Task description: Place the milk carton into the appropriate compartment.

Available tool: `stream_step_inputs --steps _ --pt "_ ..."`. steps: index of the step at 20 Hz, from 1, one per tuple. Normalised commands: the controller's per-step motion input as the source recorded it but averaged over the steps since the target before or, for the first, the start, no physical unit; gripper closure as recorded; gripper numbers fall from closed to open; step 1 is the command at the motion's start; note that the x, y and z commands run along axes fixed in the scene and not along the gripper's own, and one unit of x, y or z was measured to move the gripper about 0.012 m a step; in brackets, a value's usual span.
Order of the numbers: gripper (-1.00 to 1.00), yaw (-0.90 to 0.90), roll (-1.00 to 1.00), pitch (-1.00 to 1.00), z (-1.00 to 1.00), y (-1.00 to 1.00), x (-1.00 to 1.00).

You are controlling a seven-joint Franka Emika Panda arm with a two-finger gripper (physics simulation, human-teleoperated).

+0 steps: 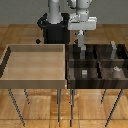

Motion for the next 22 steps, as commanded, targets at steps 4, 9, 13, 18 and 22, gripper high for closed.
stream_step_inputs --steps 4,9,13,18,22 --pt "1.0 0.0 0.0 0.0 0.0 0.5 -0.5" --pt "1.0 0.0 0.0 0.0 -0.2 -0.2 -0.2" --pt "1.0 0.0 0.0 0.0 -0.75 -0.25 0.0" --pt "1.0 0.0 0.0 0.0 -0.2 0.0 -0.5" --pt "1.0 0.0 0.0 0.0 -0.75 0.0 0.0"
